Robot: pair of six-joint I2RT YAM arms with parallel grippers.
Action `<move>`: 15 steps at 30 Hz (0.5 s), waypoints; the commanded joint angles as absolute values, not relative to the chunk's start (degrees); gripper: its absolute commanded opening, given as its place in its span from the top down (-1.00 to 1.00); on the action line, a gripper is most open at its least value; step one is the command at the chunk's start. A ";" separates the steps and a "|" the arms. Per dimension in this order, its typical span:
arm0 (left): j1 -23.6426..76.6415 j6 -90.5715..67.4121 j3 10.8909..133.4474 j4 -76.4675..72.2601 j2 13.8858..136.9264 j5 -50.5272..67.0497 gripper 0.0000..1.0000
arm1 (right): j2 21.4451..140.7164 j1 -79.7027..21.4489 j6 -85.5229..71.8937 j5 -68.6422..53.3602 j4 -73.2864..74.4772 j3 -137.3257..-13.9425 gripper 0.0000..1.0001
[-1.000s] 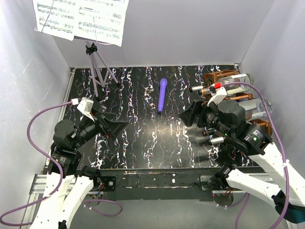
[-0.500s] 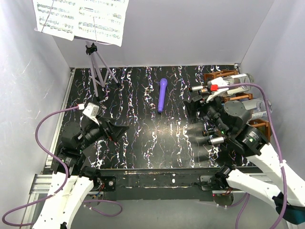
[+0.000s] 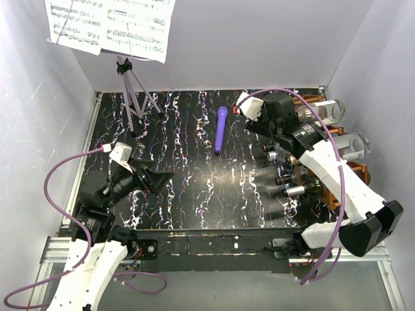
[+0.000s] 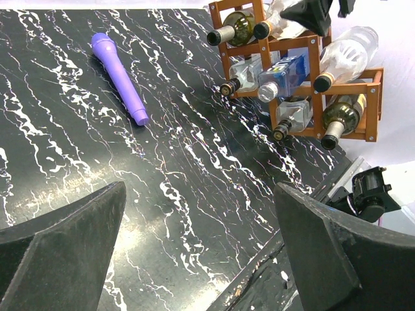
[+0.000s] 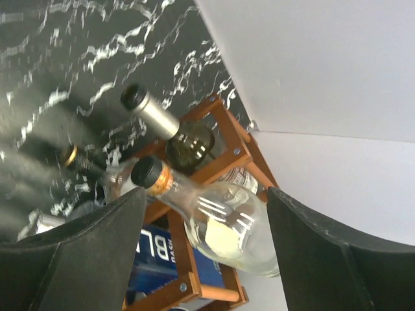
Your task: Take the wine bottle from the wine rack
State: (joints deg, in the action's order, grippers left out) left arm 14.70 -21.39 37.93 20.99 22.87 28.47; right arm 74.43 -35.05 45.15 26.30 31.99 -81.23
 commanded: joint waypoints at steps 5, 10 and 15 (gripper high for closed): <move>14.33 -20.74 37.71 21.45 23.03 28.48 -0.96 | 74.62 -33.84 62.48 23.46 39.20 -79.03 -0.65; 14.33 -20.74 37.79 21.45 22.94 28.39 -0.96 | 75.67 -33.14 65.82 26.89 36.66 -75.33 -0.66; 14.41 -20.74 37.79 21.45 22.68 28.39 -0.96 | 77.69 -32.52 69.34 31.37 33.41 -74.62 -0.66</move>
